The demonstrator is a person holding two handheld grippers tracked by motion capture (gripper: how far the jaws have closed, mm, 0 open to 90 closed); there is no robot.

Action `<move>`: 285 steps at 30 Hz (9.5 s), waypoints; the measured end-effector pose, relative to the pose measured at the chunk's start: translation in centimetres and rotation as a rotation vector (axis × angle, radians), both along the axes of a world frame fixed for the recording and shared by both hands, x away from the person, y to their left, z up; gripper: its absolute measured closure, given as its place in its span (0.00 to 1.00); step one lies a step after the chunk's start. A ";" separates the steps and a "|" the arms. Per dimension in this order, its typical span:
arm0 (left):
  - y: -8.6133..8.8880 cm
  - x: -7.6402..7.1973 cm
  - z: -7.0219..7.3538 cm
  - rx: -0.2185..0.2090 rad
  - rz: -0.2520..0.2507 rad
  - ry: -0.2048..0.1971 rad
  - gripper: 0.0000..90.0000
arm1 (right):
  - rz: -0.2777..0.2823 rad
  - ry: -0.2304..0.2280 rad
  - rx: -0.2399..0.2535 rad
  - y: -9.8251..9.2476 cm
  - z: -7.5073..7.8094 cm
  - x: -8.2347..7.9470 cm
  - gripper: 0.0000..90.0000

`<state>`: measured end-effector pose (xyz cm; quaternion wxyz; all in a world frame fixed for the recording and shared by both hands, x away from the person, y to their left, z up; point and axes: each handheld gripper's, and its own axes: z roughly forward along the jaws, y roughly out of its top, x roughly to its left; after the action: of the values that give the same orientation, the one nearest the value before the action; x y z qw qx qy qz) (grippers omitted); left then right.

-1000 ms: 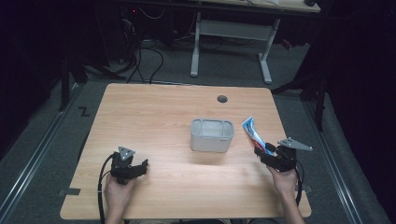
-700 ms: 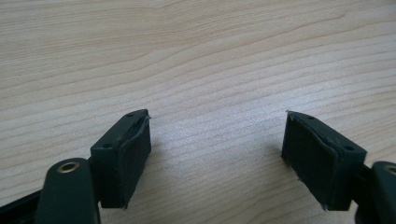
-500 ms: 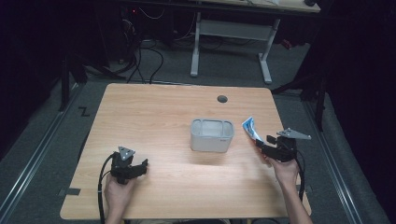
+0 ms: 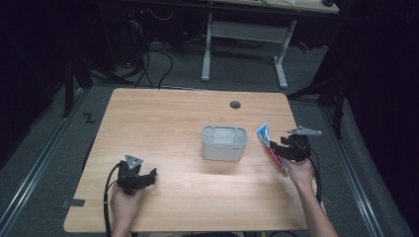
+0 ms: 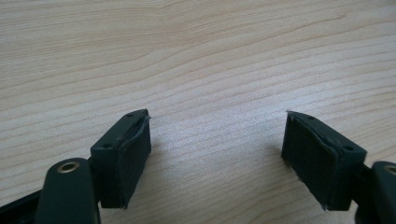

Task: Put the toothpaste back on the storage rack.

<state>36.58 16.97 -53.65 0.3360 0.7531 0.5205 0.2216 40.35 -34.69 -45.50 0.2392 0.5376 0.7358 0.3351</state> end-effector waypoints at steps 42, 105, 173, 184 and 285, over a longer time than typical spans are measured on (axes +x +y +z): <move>0.0 0.0 0.0 -0.004 0.000 -0.001 0.26 | -0.056 0.334 -0.198 3.0 -3.4 8.8 0.54; 0.0 0.0 0.0 -0.001 -0.001 0.000 0.27 | 0.101 0.151 -0.029 0.3 5.0 2.1 0.82; 0.0 0.0 0.0 -0.005 -0.001 -0.001 0.26 | 0.431 -0.155 0.139 8.2 14.6 -1.7 0.82; 0.1 0.0 0.0 -0.006 -0.003 0.001 0.26 | 0.423 -0.192 0.152 10.0 15.4 -0.3 0.82; 0.1 0.0 0.0 -0.016 -0.010 0.001 0.26 | 0.386 0.017 0.048 15.1 4.9 5.9 0.79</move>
<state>36.57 17.09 -53.64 0.3427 0.7531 0.5186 0.2155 46.28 -19.58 -40.60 0.1511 0.3949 0.8191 0.3878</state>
